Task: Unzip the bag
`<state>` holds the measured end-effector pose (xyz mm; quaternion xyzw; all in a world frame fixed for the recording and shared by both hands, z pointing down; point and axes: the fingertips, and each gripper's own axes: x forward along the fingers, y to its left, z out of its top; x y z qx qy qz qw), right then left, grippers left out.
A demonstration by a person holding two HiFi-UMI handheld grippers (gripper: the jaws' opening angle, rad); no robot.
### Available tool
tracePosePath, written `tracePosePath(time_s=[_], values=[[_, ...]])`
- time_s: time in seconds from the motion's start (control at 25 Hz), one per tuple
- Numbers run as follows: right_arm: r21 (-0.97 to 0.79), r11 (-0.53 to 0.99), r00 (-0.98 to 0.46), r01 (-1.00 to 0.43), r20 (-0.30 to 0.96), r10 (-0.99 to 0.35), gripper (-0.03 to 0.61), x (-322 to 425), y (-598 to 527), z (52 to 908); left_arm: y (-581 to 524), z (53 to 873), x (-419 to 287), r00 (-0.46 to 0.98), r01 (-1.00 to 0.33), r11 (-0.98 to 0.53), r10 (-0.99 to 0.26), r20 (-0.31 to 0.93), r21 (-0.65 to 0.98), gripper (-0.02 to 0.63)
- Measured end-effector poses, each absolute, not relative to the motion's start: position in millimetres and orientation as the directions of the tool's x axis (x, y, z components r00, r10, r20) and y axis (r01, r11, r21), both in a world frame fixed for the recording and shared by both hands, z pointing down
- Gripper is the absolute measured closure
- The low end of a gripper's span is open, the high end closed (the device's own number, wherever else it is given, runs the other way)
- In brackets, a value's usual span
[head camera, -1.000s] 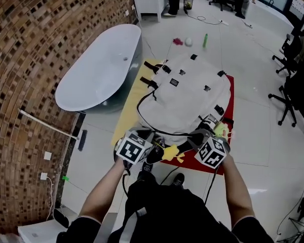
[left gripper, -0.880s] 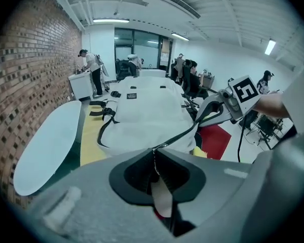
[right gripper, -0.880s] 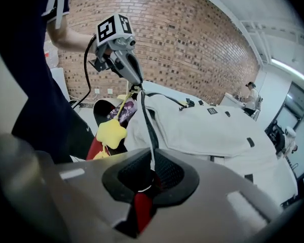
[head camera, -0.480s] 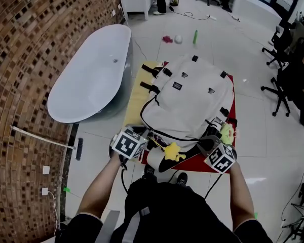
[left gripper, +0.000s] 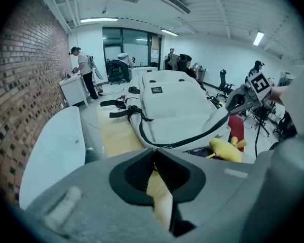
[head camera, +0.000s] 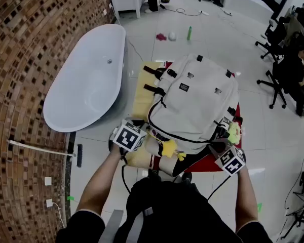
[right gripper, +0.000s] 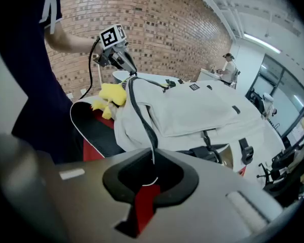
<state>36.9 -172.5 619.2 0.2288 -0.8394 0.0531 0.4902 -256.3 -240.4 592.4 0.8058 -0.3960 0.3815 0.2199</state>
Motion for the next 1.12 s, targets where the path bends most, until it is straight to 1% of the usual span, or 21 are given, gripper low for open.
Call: tracePosePath(time_s=[0.2, 0.32, 0.44, 0.56, 0.6, 0.72, 0.88, 1.0, 1.12], values=[[0.124, 0.855, -0.388, -0.504, 0.852, -0.352, 0.552, 33.7, -177.8, 622.8, -268.2, 614.0, -281.7, 0.354, -0.784, -0.62, -0.479, 0.803, -0.024, 0.588], [0.083, 0.816, -0.391, -0.573, 0.846, -0.361, 0.543, 32.2, -177.7, 618.8, -279.5, 628.3, -282.7, 0.358, -0.767, -0.641, -0.471, 0.806, -0.034, 0.588], [0.029, 0.758, -0.413, -0.651, 0.825, -0.386, 0.507, 33.3, -176.5, 606.3, -284.6, 630.4, -275.2, 0.386, -0.735, -0.678, -0.445, 0.808, -0.023, 0.589], [-0.006, 0.725, -0.446, -0.689, 0.791, -0.418, 0.434, 32.9, -169.8, 582.9, -283.7, 630.9, -272.6, 0.417, -0.706, -0.709, -0.413, 0.81, 0.002, 0.589], [-0.007, 0.721, -0.458, -0.693, 0.777, -0.432, 0.43, 29.2, -170.2, 572.4, -284.2, 629.8, -272.7, 0.423, -0.699, -0.715, -0.407, 0.81, 0.006, 0.589], [0.0, 0.753, -0.507, -0.658, 0.739, -0.444, 0.433, -7.8, -176.5, 549.3, -286.1, 624.1, -271.0, 0.439, -0.683, -0.73, -0.399, 0.805, 0.01, 0.589], [-0.02, 0.841, -0.597, -0.541, 0.714, -0.367, 0.429, -96.0, -184.7, 547.5, -286.0, 617.3, -266.5, 0.458, -0.667, -0.745, -0.392, 0.798, 0.017, 0.589], [-0.033, 0.891, -0.606, -0.453, 0.745, -0.28, 0.419, -144.9, -190.1, 565.0, -287.1, 610.9, -264.2, 0.469, -0.655, -0.756, -0.391, 0.792, 0.014, 0.589], [-0.079, 0.912, -0.574, -0.403, 0.798, -0.185, 0.425, -167.4, -193.4, 587.1, -287.1, 608.3, -262.9, 0.478, -0.644, -0.765, -0.392, 0.786, 0.011, 0.589]])
